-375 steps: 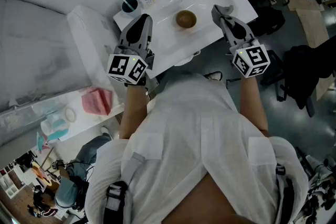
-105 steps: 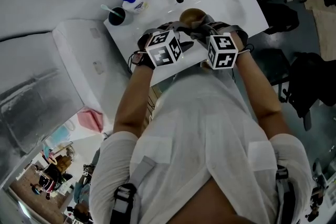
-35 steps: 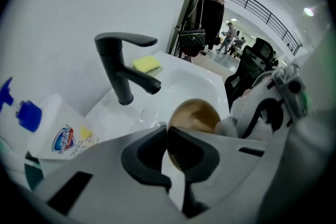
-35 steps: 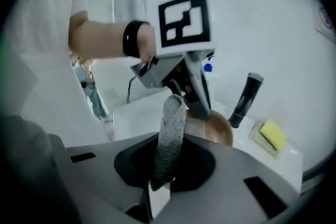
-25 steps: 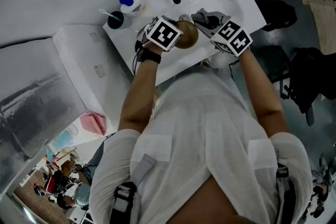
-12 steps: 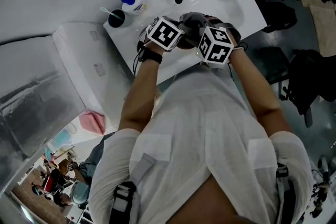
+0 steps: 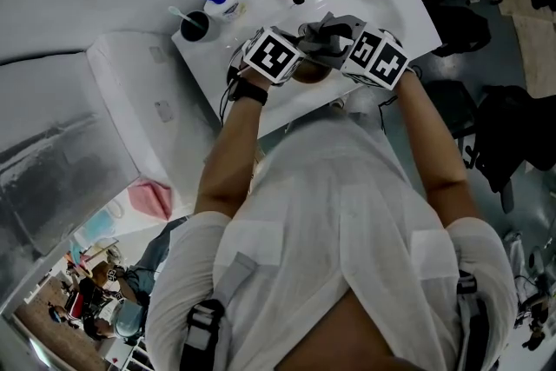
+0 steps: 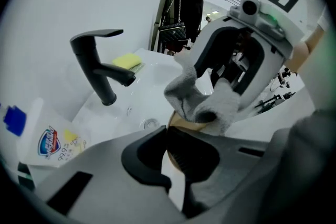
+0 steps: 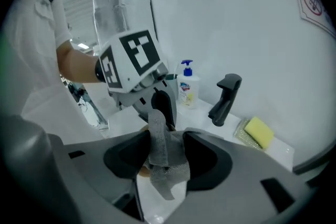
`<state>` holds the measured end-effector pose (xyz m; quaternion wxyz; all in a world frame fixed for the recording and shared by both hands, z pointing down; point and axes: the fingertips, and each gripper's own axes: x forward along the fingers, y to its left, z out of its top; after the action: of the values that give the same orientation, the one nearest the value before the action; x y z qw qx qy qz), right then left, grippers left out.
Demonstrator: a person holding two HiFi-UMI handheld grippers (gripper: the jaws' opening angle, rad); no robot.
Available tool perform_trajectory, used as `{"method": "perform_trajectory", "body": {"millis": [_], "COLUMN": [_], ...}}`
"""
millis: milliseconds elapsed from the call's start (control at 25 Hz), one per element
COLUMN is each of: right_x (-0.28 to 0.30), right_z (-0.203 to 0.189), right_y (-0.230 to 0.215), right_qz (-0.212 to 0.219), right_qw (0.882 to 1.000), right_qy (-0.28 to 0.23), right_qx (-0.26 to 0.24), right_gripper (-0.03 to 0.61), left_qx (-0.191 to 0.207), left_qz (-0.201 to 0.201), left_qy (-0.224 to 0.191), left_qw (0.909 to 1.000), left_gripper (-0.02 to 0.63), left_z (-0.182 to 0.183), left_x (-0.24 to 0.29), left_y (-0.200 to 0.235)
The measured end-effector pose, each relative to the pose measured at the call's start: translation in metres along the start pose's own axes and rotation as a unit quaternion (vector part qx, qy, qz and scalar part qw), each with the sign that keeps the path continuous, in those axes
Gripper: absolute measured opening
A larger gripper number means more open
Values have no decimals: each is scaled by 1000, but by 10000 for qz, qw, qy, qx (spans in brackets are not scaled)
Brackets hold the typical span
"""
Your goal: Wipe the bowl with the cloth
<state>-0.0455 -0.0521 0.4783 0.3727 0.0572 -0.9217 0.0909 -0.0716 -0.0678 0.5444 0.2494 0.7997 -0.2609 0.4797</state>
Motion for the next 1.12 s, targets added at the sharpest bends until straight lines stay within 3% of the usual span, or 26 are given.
{"method": "perform_trajectory", "body": {"millis": [200,320,520,600,720,880,1040,1120], "right_x": [16,25,37,38,33,23,17,17], "right_z": [-31,-44,-44,-41,-33,-38,-43,-48], "right_y": [-5,-2,-4,-7,-16,-33,-41,-42], "right_qz": [-381,-495,-760,-861,-1009,-1260,-1436,-1465], "right_qw": [9945,9833,9623,9661,9822,9881,9818,9809], "right_qy": [902,1450,1805,1711,1310,852,490,657], "right_qx": [-369,-980,-1886,-1733,-889,251,1146,1100], "right_gripper": [155,94,72,66,56,56,57,55], "left_qx": [401,727,1268,1242,795,-113,-1236,-1453], "left_qz": [-174,-236,36,145,263,403,316,218], "left_qy": [-156,-50,332,389,185,-445,-1133,-1207], "left_qw": [9989,9971,9914,9914,9963,9981,9853,9818], "left_gripper": [18,18,18,18,18,18,20,21], "left_z": [12,17,20,20,21,23,23,19], "left_x": [-3,-7,-7,-8,-11,-16,-19,-15], "left_y": [-21,-34,-36,-32,-21,-3,7,3]}}
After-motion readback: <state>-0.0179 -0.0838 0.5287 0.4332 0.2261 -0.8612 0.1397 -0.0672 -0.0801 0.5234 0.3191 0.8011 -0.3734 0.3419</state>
